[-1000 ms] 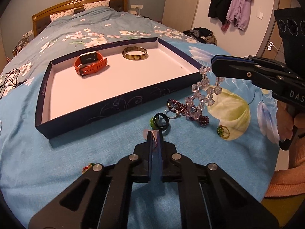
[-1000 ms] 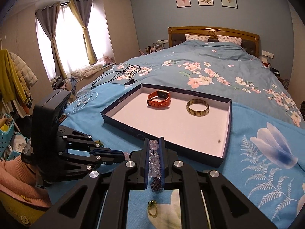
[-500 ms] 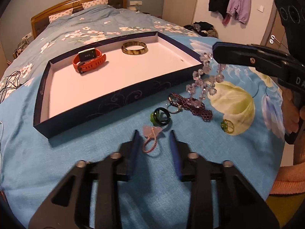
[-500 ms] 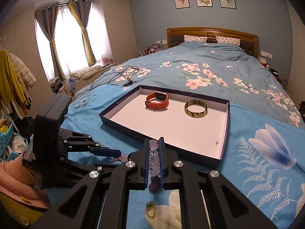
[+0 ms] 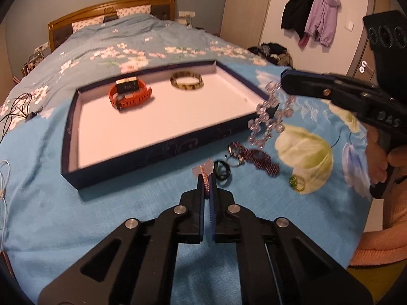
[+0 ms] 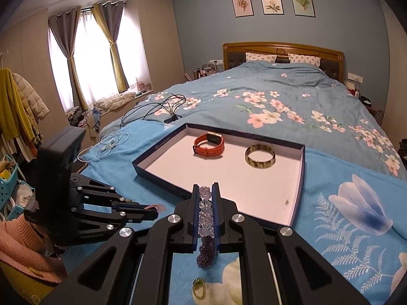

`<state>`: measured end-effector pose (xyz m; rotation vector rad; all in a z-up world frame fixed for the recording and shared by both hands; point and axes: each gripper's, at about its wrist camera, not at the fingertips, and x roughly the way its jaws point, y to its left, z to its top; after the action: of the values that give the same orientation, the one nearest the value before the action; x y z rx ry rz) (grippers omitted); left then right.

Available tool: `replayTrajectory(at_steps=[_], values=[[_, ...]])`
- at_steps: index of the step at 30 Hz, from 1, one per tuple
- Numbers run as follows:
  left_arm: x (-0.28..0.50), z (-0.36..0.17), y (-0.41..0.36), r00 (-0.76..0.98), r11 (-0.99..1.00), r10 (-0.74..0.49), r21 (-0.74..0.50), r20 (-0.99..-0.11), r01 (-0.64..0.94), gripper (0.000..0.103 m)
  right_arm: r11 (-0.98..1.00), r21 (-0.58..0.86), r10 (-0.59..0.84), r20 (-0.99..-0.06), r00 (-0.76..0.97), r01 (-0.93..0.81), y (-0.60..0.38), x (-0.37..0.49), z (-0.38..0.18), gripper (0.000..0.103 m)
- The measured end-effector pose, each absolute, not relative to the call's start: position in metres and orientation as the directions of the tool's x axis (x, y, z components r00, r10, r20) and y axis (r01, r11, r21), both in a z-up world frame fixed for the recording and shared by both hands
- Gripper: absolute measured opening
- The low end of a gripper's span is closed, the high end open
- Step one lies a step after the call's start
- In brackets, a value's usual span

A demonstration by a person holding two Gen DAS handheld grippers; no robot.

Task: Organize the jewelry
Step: 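Carry the pink ring with left gripper while right gripper carries the bracelet into the box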

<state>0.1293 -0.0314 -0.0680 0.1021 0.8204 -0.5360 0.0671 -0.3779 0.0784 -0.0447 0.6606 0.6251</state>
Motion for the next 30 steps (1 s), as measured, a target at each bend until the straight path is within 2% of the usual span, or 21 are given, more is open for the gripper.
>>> replayTrajectory(at_steps=[13, 30], values=[[0.151, -0.038, -0.021, 0.635, 0.886, -0.391, -0.086, -0.666, 0.455, 0.004, 0.825, 0.156, 0.528, -0.554, 0.643, -0.543, -0.374, 0.096, 0.092, 0.008], [0.183, -0.038, -0.017, 0.65, 0.902, -0.356, -0.065, -0.672, 0.426, 0.004, 0.844, 0.168, 0.506, -0.566, 0.651, -0.51, -0.367, 0.132, 0.087, 0.008]])
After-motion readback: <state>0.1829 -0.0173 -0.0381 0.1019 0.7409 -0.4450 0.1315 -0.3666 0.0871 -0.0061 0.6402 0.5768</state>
